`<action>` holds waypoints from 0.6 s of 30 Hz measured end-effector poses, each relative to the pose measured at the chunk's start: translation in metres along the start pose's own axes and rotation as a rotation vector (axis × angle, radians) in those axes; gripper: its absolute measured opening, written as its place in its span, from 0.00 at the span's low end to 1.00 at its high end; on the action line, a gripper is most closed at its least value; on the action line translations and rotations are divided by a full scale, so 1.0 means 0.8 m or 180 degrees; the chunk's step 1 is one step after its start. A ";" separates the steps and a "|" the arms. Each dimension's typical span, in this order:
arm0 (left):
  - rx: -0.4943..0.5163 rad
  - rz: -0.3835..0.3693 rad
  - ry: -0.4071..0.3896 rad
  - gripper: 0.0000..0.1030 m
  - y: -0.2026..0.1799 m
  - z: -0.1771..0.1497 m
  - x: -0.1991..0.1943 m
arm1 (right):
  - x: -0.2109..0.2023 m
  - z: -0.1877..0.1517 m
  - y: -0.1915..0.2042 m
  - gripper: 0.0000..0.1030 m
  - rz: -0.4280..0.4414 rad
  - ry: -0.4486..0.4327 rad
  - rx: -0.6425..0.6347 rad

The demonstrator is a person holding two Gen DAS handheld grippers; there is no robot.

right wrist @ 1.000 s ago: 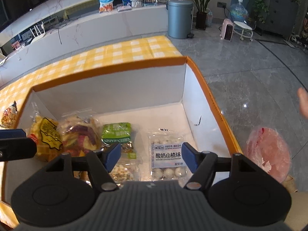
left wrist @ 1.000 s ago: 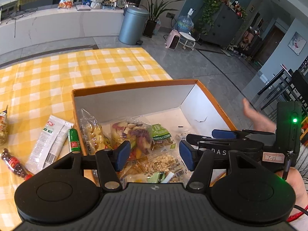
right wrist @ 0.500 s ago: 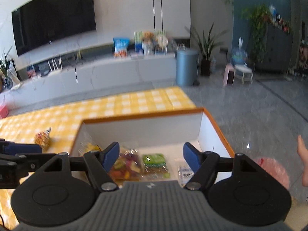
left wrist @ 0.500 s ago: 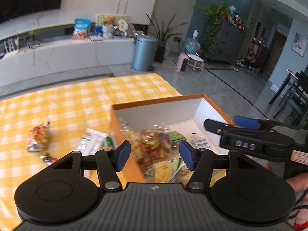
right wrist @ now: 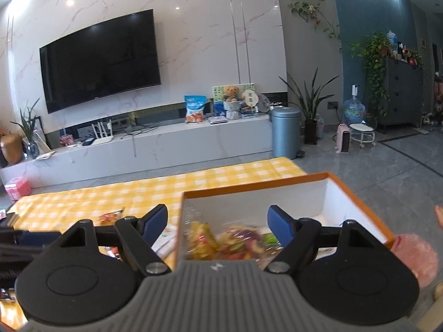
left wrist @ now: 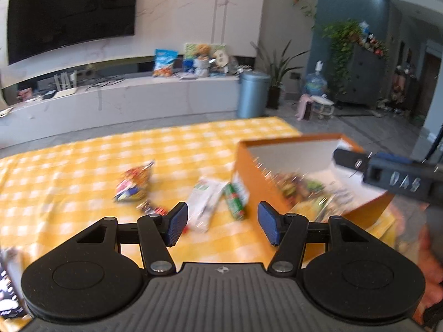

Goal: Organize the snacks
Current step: 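Withdraw both grippers from the box back over the remaining snacks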

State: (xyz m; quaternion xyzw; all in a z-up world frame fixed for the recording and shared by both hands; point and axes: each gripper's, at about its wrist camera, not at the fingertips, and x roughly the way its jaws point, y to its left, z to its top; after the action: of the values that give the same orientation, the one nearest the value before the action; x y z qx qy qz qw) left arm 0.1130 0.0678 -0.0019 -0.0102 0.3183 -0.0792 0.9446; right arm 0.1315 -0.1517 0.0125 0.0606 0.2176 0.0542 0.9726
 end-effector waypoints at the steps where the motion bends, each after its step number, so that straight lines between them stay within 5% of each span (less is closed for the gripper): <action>1: -0.0028 0.0041 0.0031 0.67 0.006 -0.006 -0.002 | -0.002 -0.005 0.006 0.76 0.0005 -0.0002 -0.0001; 9: -0.0208 0.0327 0.0078 0.67 0.047 -0.040 -0.011 | 0.002 -0.039 0.056 0.76 0.0121 0.0162 -0.0067; 18: -0.0419 0.0357 0.0040 0.67 0.086 -0.053 -0.013 | 0.010 -0.064 0.107 0.70 0.0269 0.0258 -0.0422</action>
State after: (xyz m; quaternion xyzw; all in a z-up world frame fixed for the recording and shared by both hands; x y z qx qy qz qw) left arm 0.0894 0.1386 -0.0343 -0.0539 0.3288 -0.0052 0.9428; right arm 0.1101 -0.0612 -0.0251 0.0030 0.2500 0.1119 0.9618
